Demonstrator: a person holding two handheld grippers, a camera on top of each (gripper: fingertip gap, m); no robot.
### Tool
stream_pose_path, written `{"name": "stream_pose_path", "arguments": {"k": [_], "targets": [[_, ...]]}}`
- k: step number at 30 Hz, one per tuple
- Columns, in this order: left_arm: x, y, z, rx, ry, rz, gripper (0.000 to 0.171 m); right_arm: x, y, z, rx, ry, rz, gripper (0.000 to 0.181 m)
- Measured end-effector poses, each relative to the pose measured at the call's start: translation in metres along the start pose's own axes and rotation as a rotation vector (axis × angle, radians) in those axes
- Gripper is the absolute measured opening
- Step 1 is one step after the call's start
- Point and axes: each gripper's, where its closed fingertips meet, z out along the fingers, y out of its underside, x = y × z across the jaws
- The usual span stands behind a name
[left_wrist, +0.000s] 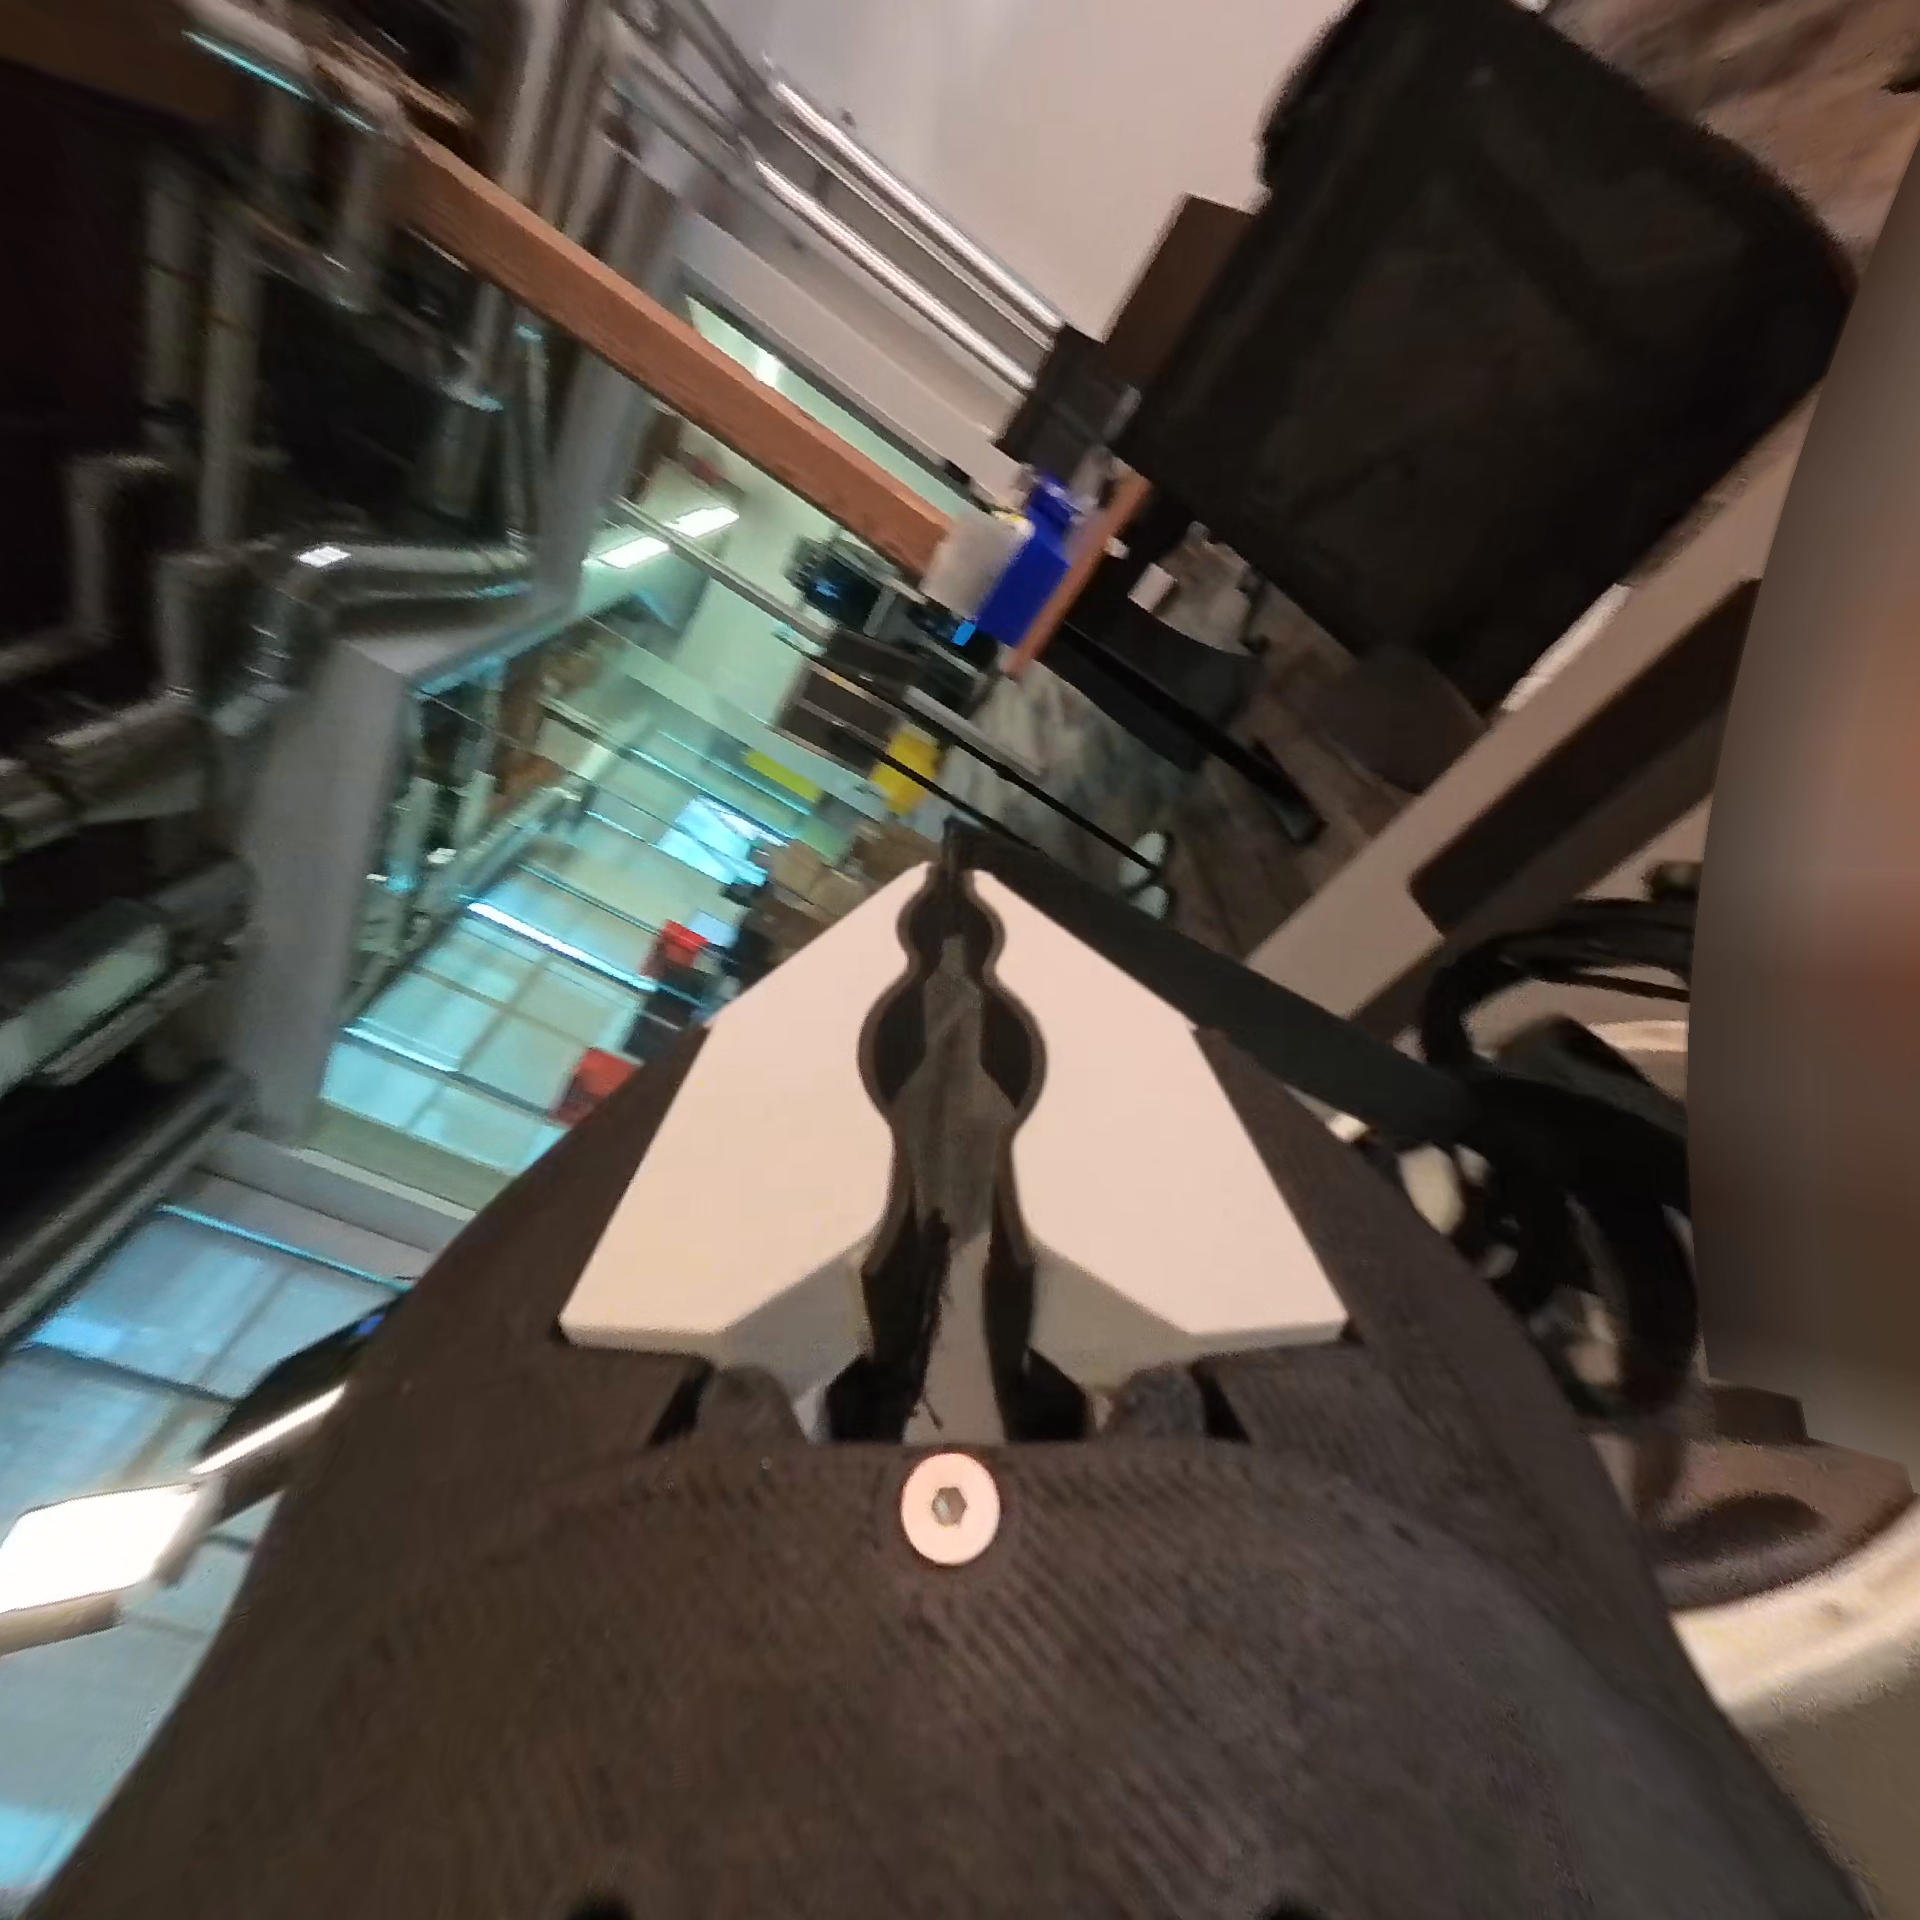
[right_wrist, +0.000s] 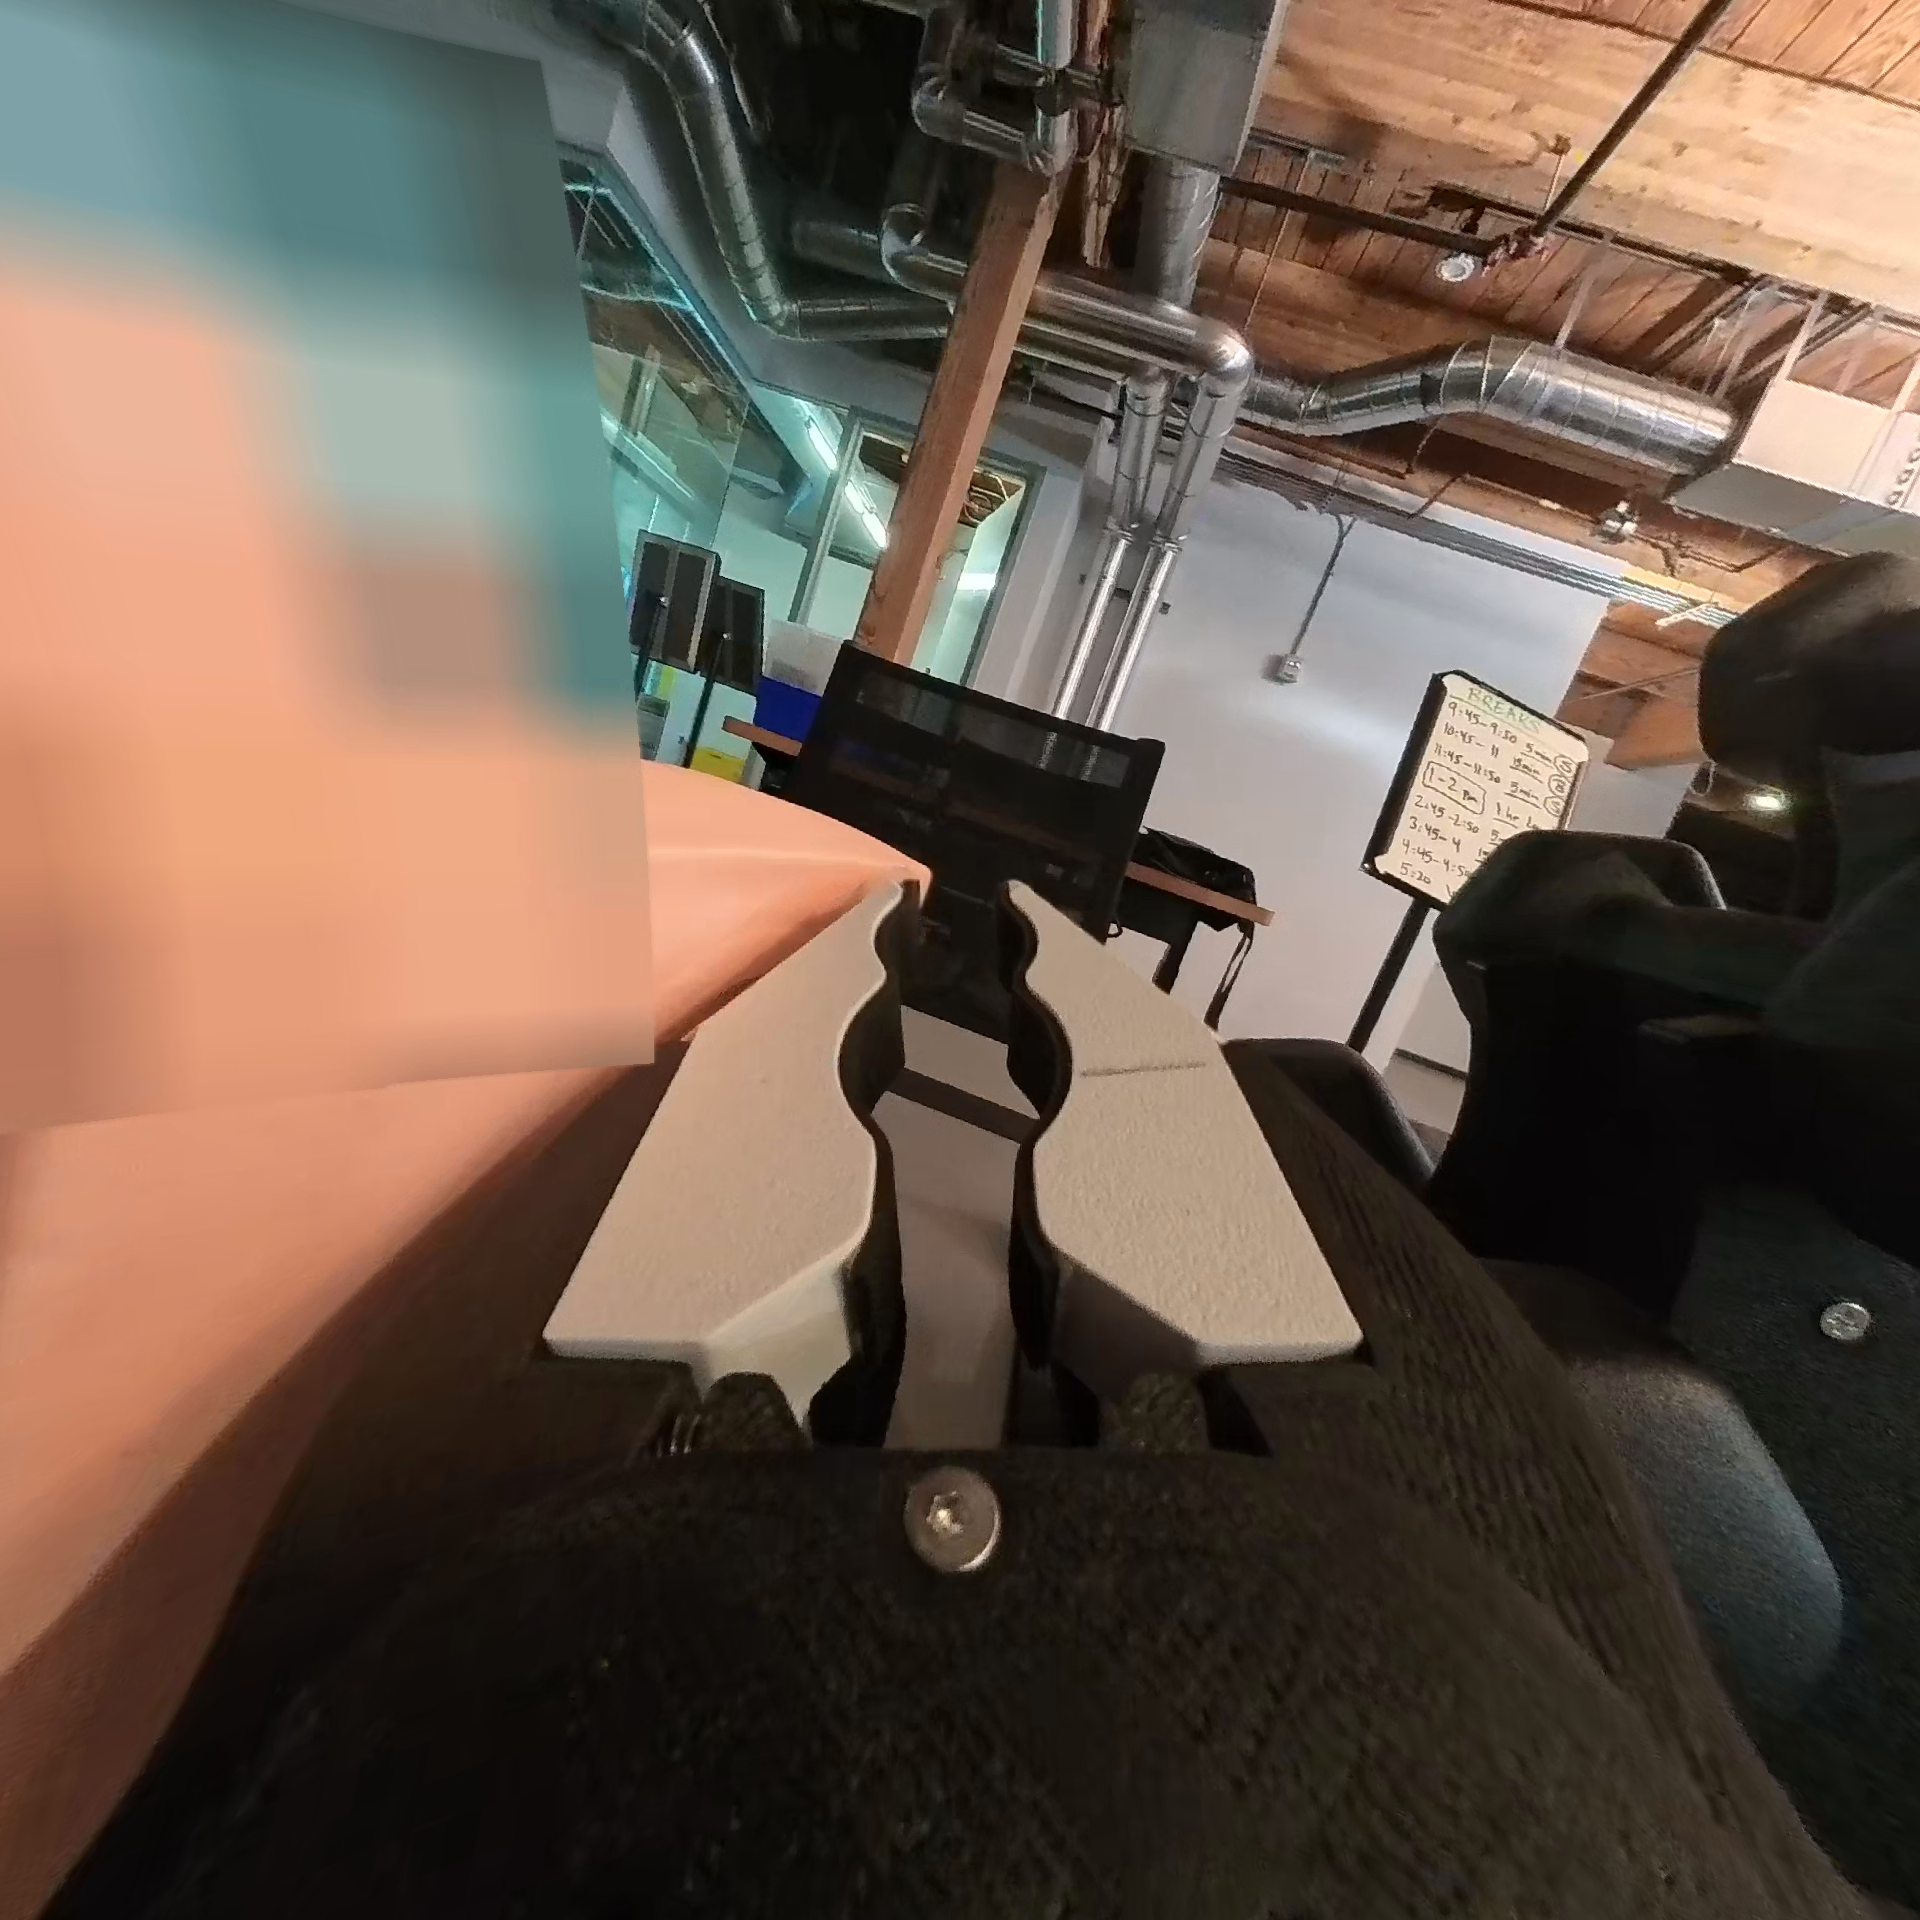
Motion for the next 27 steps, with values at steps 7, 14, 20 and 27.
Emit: {"name": "stream_pose_path", "arguments": {"k": [7, 14, 20, 27], "targets": [[-0.065, -0.051, -0.04, 0.223, -0.402, 0.205, 0.001, -0.001, 0.002, 0.0, -0.007, -0.003, 0.001, 0.012], [-0.095, -0.111, -0.052, 0.323, -0.389, 0.22, 0.001, -0.001, 0.002, 0.0, -0.008, -0.002, -0.008, 0.012], [-0.068, -0.174, -0.073, 0.378, -0.178, 0.207, 0.001, 0.002, 0.002, 0.0, -0.009, 0.01, -0.002, 0.011], [0.017, -0.211, -0.097, 0.445, 0.146, 0.247, 0.001, 0.003, 0.002, 0.0, -0.008, 0.013, 0.006, 0.011]]}}
